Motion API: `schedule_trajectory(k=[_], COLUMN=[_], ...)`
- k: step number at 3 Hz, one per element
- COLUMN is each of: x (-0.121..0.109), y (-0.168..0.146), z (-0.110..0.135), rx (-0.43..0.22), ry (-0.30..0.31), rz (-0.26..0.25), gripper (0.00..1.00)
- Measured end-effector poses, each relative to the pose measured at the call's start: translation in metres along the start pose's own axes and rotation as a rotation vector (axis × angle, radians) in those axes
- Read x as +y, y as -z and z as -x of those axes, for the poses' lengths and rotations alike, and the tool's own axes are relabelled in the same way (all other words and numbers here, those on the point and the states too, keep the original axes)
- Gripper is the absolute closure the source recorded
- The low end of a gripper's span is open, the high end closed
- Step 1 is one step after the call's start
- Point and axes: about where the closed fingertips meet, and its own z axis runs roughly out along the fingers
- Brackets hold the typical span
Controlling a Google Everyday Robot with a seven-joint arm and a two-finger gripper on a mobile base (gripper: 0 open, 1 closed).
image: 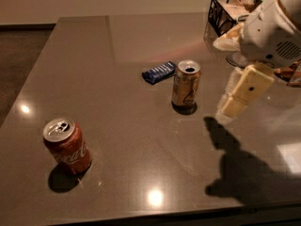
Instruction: Knock coke can over
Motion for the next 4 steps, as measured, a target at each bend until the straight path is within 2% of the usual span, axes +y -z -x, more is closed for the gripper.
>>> schedule_trajectory(k=[1, 3, 4], x=[0.023, 0.07, 0.1], y=[-0.02, -0.077, -0.097], z=[0.041, 0.119, 0.155], rx=[-0.09, -0.176, -0.231], ry=[0.049, 0.141, 0.171], rz=[0.041, 0.094, 0.142], gripper=[0.0, 0.0, 0.0])
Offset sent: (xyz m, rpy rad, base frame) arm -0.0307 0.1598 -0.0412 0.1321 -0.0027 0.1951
